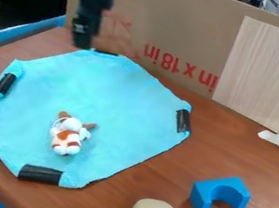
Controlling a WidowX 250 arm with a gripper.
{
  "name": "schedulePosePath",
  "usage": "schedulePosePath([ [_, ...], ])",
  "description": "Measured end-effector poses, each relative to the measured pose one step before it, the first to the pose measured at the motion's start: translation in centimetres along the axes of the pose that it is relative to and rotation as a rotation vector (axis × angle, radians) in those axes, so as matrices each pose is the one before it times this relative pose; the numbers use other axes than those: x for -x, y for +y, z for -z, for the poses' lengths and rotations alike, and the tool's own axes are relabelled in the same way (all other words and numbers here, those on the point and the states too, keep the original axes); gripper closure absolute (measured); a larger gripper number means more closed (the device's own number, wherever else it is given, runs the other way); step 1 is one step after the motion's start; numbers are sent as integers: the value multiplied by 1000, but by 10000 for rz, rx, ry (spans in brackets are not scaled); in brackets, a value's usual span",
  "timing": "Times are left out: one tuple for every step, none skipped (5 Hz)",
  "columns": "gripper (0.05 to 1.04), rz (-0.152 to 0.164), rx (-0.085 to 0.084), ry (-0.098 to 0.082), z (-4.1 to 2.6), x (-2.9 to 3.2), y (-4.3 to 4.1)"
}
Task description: Fold the cloth from top left to bottom right
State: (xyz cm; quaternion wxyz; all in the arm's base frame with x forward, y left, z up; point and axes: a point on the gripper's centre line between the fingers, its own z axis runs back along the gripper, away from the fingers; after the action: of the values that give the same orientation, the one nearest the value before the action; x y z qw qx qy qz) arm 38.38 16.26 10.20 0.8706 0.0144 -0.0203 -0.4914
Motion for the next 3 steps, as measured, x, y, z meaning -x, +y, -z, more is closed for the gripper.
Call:
schedulePosePath([
  [83, 45, -313, -252, 645, 142, 791],
  [83, 197, -634, -142, 1027, -157, 677],
  [83, 140, -520, -467, 1786, -147, 26],
])
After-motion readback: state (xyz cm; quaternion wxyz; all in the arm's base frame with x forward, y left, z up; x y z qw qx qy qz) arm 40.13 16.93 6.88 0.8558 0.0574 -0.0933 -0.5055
